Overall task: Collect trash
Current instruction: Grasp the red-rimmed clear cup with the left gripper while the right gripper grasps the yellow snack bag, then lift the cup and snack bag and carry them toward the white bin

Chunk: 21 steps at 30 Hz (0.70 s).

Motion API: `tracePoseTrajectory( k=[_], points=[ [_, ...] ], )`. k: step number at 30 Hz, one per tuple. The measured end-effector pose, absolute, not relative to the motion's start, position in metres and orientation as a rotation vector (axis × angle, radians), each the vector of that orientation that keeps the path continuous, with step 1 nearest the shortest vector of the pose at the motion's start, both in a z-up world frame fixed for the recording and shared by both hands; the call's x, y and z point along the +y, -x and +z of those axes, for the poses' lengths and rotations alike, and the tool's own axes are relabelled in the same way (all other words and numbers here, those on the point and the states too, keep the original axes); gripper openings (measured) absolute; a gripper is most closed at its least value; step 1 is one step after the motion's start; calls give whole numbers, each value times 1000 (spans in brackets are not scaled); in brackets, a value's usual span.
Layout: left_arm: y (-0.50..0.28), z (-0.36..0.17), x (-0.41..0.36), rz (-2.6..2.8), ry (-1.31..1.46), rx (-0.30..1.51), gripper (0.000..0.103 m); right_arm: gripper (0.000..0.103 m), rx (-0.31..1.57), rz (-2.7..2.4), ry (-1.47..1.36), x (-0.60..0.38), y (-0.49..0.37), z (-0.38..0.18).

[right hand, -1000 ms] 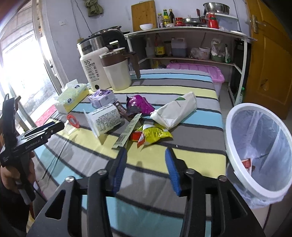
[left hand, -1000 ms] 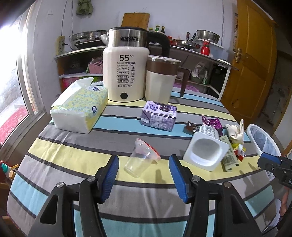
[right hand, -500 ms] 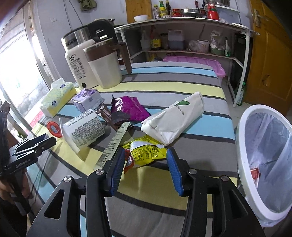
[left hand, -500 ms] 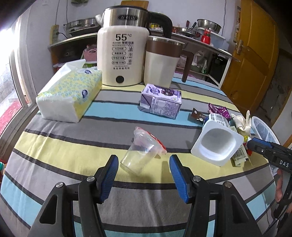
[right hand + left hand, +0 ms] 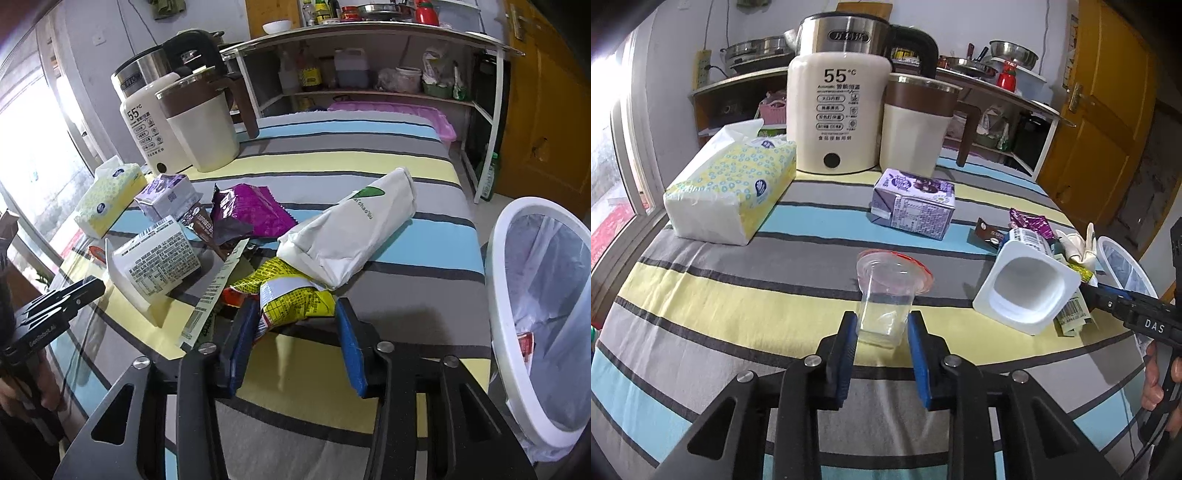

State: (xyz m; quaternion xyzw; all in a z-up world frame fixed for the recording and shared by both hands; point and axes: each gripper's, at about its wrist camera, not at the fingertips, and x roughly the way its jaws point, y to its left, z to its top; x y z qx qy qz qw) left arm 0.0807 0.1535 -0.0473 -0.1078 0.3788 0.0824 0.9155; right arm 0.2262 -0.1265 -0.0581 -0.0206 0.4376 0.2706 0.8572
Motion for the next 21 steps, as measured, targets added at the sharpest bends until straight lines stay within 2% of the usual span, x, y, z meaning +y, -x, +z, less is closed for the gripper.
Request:
tracePoseTrajectory(
  k=[10, 21],
  points=[
    [-71, -41, 146, 154, 230, 754, 28, 31, 909, 575, 24, -137, -215, -55],
    [-58, -25, 129, 116, 236, 716, 28, 30, 899, 576, -8, -163, -182, -46]
  ],
)
